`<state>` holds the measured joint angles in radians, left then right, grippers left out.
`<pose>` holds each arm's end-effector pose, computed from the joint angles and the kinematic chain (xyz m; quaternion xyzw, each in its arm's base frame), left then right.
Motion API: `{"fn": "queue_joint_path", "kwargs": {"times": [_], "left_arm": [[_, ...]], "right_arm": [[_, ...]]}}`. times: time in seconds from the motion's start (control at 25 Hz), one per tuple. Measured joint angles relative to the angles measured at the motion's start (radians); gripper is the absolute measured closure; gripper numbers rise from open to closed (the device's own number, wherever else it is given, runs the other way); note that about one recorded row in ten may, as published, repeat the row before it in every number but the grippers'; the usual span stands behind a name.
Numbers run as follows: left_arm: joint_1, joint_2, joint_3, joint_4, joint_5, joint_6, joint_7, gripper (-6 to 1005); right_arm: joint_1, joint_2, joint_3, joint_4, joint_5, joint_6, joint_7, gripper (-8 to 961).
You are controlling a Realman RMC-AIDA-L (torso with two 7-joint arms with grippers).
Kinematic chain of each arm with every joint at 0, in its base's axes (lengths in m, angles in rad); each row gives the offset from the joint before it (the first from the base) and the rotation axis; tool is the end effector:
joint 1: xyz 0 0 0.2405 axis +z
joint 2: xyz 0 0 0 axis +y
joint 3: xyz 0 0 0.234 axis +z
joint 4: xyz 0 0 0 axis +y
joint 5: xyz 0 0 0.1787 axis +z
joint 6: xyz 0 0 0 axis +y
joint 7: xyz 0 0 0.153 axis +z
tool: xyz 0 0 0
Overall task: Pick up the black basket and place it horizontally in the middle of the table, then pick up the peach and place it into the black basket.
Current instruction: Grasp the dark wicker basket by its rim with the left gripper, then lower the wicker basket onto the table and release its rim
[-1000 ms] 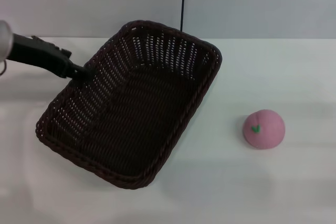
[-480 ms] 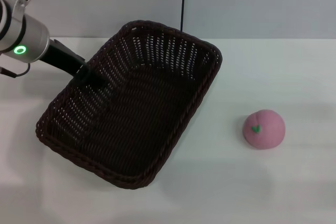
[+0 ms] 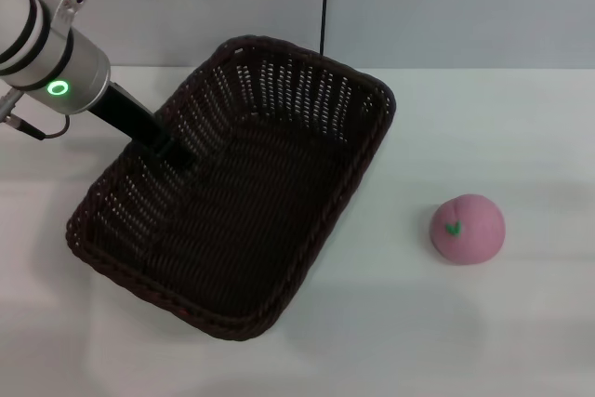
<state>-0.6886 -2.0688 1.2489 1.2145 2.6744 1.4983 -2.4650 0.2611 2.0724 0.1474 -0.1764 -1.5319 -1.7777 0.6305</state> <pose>-0.1890 0.3439 0.0151 -0.9076 -0.3202 0.1775 0.2055 0.3079 0.2307 0.1054 -0.5985 0.1672 0.4743 0.6236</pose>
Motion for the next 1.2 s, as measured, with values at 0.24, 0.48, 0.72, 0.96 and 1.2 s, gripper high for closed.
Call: {"fn": "queue_joint_path", "kwargs": {"times": [0.24, 0.48, 0.72, 0.96, 1.2], "left_arm": [[-0.024, -0.002, 0.008, -0.012, 0.02, 0.008, -0.005, 434], [-0.035, -0.002, 0.083, 0.008, 0.049, -0.016, 0.018, 659], [-0.062, -0.002, 0.083, 0.008, 0.051, -0.011, 0.051, 684], [-0.184, -0.002, 0.079, 0.022, 0.082, 0.071, 0.266, 689], [-0.236, -0.006, 0.093, 0.018, 0.132, 0.081, 0.402, 694]], "right_arm": [[0.003, 0.0, 0.0, 0.0, 0.0, 0.004, 0.0, 231], [0.005, 0.0, 0.006, 0.003, 0.0, 0.006, 0.0, 231], [0.006, 0.001, 0.007, 0.007, 0.001, 0.001, 0.0, 231], [0.013, 0.002, 0.004, 0.008, 0.001, 0.0, 0.0, 230], [0.015, 0.002, 0.002, 0.01, 0.001, 0.0, 0.0, 230]]}}
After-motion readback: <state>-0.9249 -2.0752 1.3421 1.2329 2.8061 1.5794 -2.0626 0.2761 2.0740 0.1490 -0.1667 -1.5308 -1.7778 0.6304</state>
